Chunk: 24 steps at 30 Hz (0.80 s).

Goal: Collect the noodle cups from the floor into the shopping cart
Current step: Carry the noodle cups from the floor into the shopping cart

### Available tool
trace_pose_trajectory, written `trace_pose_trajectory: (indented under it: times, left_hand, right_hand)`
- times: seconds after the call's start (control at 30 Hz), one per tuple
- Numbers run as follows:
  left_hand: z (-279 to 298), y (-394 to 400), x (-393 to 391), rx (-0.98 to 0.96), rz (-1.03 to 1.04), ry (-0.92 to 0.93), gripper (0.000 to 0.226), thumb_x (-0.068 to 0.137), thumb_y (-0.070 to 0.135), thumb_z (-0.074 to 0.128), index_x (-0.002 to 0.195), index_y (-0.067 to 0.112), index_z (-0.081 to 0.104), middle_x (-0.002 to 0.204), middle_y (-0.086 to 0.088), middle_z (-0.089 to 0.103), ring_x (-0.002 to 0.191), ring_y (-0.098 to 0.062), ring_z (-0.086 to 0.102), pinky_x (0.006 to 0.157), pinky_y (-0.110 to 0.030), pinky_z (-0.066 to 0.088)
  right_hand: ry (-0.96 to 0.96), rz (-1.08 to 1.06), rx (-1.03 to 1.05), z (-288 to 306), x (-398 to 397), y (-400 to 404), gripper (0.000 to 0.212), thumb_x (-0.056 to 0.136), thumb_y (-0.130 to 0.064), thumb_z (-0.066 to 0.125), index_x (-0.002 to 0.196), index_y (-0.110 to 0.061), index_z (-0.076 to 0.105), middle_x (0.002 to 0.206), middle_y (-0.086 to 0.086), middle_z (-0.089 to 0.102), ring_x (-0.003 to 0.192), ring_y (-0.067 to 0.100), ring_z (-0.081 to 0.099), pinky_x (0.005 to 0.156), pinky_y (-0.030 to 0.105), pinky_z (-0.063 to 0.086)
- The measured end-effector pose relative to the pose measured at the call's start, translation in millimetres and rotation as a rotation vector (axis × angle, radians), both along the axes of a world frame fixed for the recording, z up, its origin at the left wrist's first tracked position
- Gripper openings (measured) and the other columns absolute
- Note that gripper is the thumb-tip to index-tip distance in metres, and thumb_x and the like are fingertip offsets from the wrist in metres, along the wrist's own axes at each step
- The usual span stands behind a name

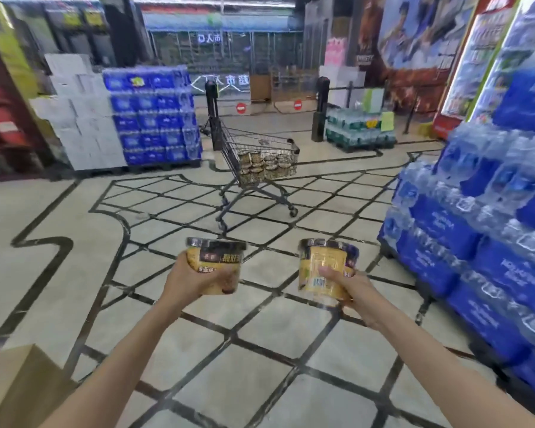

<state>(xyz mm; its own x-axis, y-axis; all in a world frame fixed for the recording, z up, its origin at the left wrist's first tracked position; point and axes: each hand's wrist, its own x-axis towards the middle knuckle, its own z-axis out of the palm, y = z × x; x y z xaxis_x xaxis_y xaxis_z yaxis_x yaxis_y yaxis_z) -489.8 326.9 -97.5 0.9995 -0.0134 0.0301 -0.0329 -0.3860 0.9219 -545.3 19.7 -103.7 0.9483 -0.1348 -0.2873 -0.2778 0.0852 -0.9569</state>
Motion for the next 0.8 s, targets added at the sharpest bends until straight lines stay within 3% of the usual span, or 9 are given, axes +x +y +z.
trace_pose_trajectory:
  times: [0.13, 0.23, 0.27, 0.4, 0.5, 0.6, 0.73, 0.8]
  left_hand:
    - [-2.6, -7.6, 87.4, -0.057, 0.087, 0.029, 0.091, 0.037, 0.065, 0.087, 0.113, 0.024, 0.059, 0.097, 0.006, 0.072, 0.087, -0.008, 0.069, 0.069, -0.024, 0.056]
    - [0.3, -18.5, 160.6, -0.070, 0.115, 0.034, 0.056, 0.052, 0.043, 0.090, 0.097, 0.025, 0.063, 0.078, 0.011, 0.073, 0.077, -0.005, 0.067, 0.057, -0.013, 0.051]
    - [2.6, -22.9, 186.0, -0.074, 0.116, 0.032, 0.048, 0.056, 0.037, 0.090, 0.094, 0.024, 0.063, 0.073, 0.013, 0.072, 0.073, -0.003, 0.067, 0.054, -0.012, 0.049]
    - [0.6, -32.2, 299.9, -0.093, 0.130, 0.027, 0.060, 0.052, 0.041, 0.091, 0.102, 0.018, 0.066, 0.087, 0.002, 0.074, 0.083, -0.015, 0.070, 0.064, -0.026, 0.053]
    - [12.5, -42.4, 386.2, -0.093, 0.110, 0.040, 0.059, 0.056, 0.038, 0.090, 0.105, 0.017, 0.065, 0.092, 0.000, 0.074, 0.086, -0.016, 0.070, 0.066, -0.026, 0.054]
    - [32.0, -51.7, 465.9, -0.097, 0.083, 0.029, 0.085, 0.041, 0.057, 0.088, 0.111, 0.017, 0.062, 0.098, 0.001, 0.073, 0.088, -0.014, 0.070, 0.064, -0.025, 0.055]
    - [48.5, -68.7, 563.8, -0.139, 0.092, 0.001, 0.098, 0.030, 0.065, 0.086, 0.113, 0.017, 0.061, 0.100, 0.001, 0.072, 0.091, -0.015, 0.069, 0.070, -0.030, 0.056]
    - [51.6, -81.8, 613.8, -0.147, 0.098, -0.019, 0.093, 0.036, 0.060, 0.087, 0.113, 0.016, 0.060, 0.099, 0.001, 0.071, 0.090, -0.014, 0.068, 0.068, -0.028, 0.055]
  right_hand:
    - [0.000, -0.002, 0.044, -0.1, 102.9, -21.0, 0.039, 0.075, -0.032, 0.075, 0.109, -0.017, 0.063, 0.103, 0.004, 0.073, 0.103, 0.022, 0.064, 0.099, 0.041, 0.047]
    - [-0.009, 0.019, 0.042, 0.6, 185.5, -33.3, 0.037, 0.077, -0.028, 0.074, 0.111, -0.017, 0.063, 0.105, 0.006, 0.072, 0.102, 0.021, 0.064, 0.097, 0.041, 0.048]
    - [-0.022, 0.027, 0.036, 1.0, 212.5, -37.0, 0.034, 0.077, -0.026, 0.074, 0.108, -0.017, 0.063, 0.103, 0.005, 0.072, 0.099, 0.020, 0.065, 0.094, 0.040, 0.050]
    - [-0.071, 0.015, 0.043, 3.5, 322.2, -53.7, 0.016, 0.083, -0.020, 0.068, 0.097, -0.020, 0.061, 0.091, 0.000, 0.071, 0.083, 0.013, 0.066, 0.068, 0.027, 0.050]
    - [-0.080, 0.026, 0.024, 19.6, 401.9, -63.8, 0.028, 0.078, -0.025, 0.071, 0.104, -0.018, 0.062, 0.094, 0.001, 0.072, 0.089, 0.015, 0.065, 0.077, 0.030, 0.050]
    - [-0.102, 0.023, 0.007, 35.5, 474.5, -74.9, 0.043, 0.067, -0.034, 0.074, 0.106, -0.022, 0.062, 0.100, 0.000, 0.073, 0.099, 0.018, 0.065, 0.093, 0.037, 0.047]
    - [-0.153, 0.010, 0.009, 49.4, 569.2, -92.8, 0.042, 0.067, -0.030, 0.074, 0.107, -0.021, 0.062, 0.101, 0.000, 0.072, 0.096, 0.017, 0.066, 0.082, 0.031, 0.049]
    - [-0.177, -0.001, 0.006, 49.4, 620.7, -105.9, 0.042, 0.072, -0.027, 0.074, 0.111, -0.019, 0.061, 0.106, 0.001, 0.071, 0.098, 0.017, 0.065, 0.080, 0.029, 0.049]
